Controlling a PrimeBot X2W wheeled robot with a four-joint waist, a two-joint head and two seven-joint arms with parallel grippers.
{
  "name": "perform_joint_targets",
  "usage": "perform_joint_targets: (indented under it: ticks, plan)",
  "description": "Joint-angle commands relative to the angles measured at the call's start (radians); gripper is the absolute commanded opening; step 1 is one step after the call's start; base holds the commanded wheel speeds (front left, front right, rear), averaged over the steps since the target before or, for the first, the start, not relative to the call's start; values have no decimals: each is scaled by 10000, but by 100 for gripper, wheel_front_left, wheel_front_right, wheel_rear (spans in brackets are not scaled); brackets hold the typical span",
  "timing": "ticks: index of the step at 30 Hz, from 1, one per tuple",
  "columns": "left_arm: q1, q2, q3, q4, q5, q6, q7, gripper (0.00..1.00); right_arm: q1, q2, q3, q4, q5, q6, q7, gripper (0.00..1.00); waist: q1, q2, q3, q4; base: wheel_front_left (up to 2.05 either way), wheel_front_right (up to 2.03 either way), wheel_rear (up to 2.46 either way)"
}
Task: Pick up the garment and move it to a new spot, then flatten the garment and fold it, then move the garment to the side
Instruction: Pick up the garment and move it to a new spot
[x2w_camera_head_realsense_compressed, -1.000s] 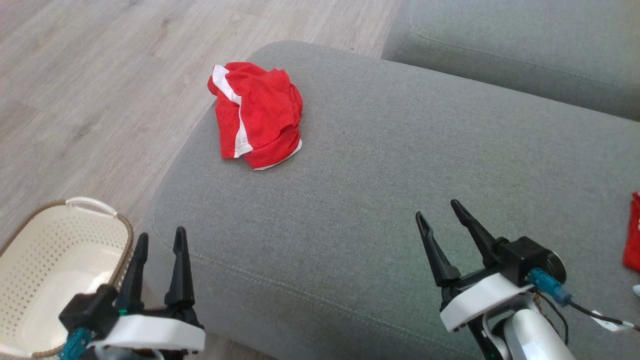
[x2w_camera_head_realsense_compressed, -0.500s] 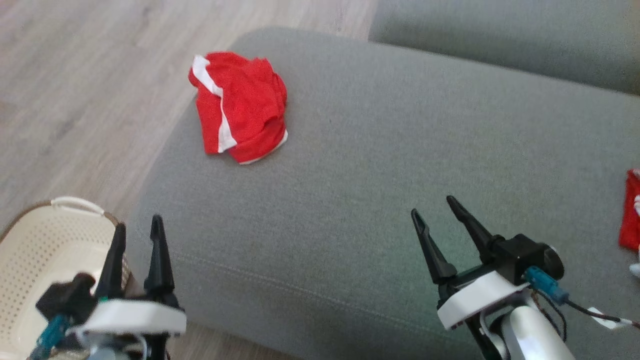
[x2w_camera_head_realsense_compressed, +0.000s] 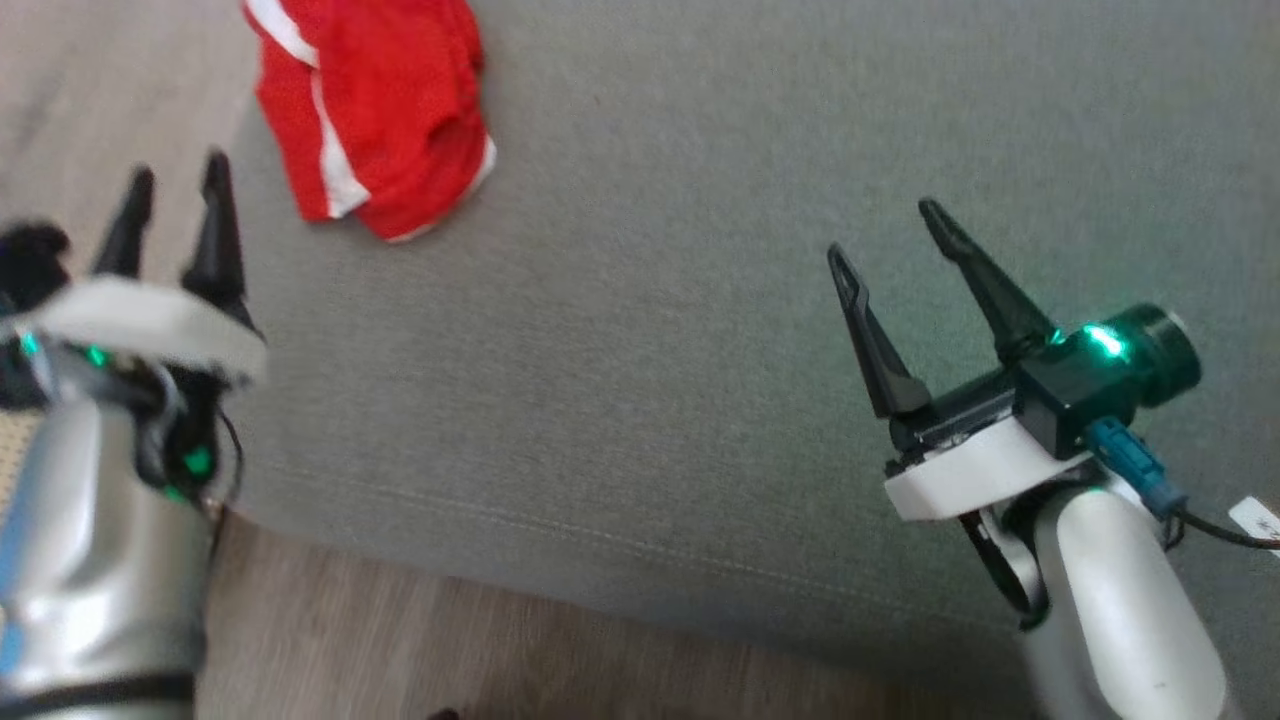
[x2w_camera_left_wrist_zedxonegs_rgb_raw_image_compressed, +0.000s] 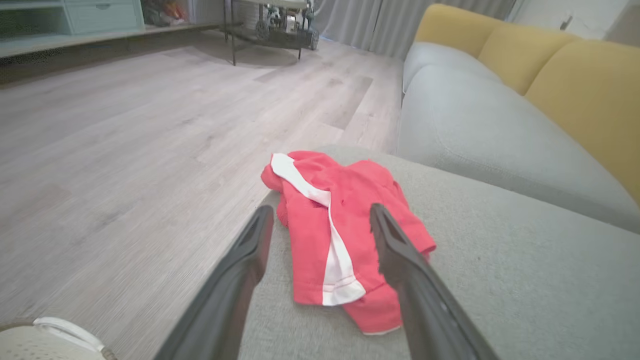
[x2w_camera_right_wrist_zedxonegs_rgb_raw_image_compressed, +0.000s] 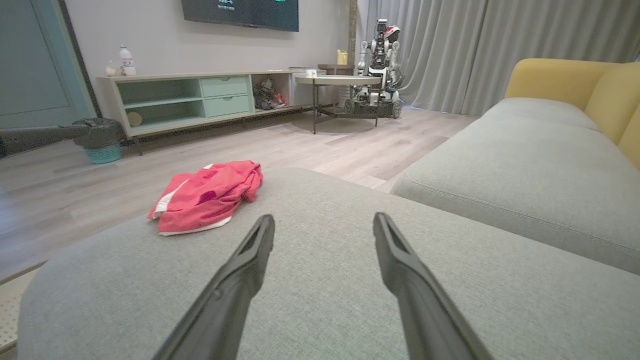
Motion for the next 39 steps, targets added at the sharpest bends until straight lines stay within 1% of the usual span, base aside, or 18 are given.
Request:
perform_joint_targets:
  ticks: [1,2,7,11,18,20,22,23,24,25,29,34,39]
  plan:
    - [-1019,690,237,353,-137,-50,321,100,-352,68,285,-693,-181,-4,163,100,-1,0,1137,-635,0,0,0]
    - [-1019,690,237,353,-137,-50,321,100,-352,68,285,-693,-181,-4,163,100,-1,0,1137,-635,0,0,0]
    - [-2739,1256,-208,2019,-406,-92,979,100,-581,68,361,-1355,-365,-4,419,100,-1,0,1837,-1066,0,0,0]
    - [-3819,1551,-359,3384,-499,-97,1299,100,-646,68,400,-1625,-434,-4,467,100,-1,0,2155,-1379,0,0,0]
    - [-5002,1906,-551,5323,-304,-13,1347,100,-700,68,482,-1775,-412,-4,393,100,-1,0,2399,-1836,0,0,0]
    - [-5202,1996,-557,5731,-247,106,1155,100,-702,68,492,-1782,-415,-4,370,100,-1,0,2413,-1913,0,0,0]
    - [-5327,2021,-589,6100,-222,127,993,100,-714,68,475,-1782,-430,-4,333,100,-1,0,2403,-1968,0,0,0]
    - [-5383,2012,-580,6263,-249,121,924,54,-721,68,460,-1777,-437,-4,317,100,-1,0,2392,-1983,0,0,0]
    - [-5433,1999,-574,6394,-278,109,827,12,-727,68,446,-1764,-436,-4,305,100,-1,0,2374,-1991,0,0,0]
    - [-5485,1987,-567,6493,-306,96,703,0,-733,68,436,-1750,-432,-4,296,100,-1,0,2348,-1994,0,0,0]
    - [-5651,2019,-523,6692,-399,47,-15,0,-749,68,484,-1620,-404,-4,258,100,-1,0,2126,-1980,0,0,0]
    - [-5774,2251,-358,6666,-576,-10,-1007,0,-714,68,571,-1316,-200,-4,81,100,-1,0,1550,-2035,0,0,0]
    - [-5727,2379,-409,6160,-610,-64,-1401,0,-608,68,588,-920,61,-4,-167,100,-1,0,706,-2162,0,0,0]
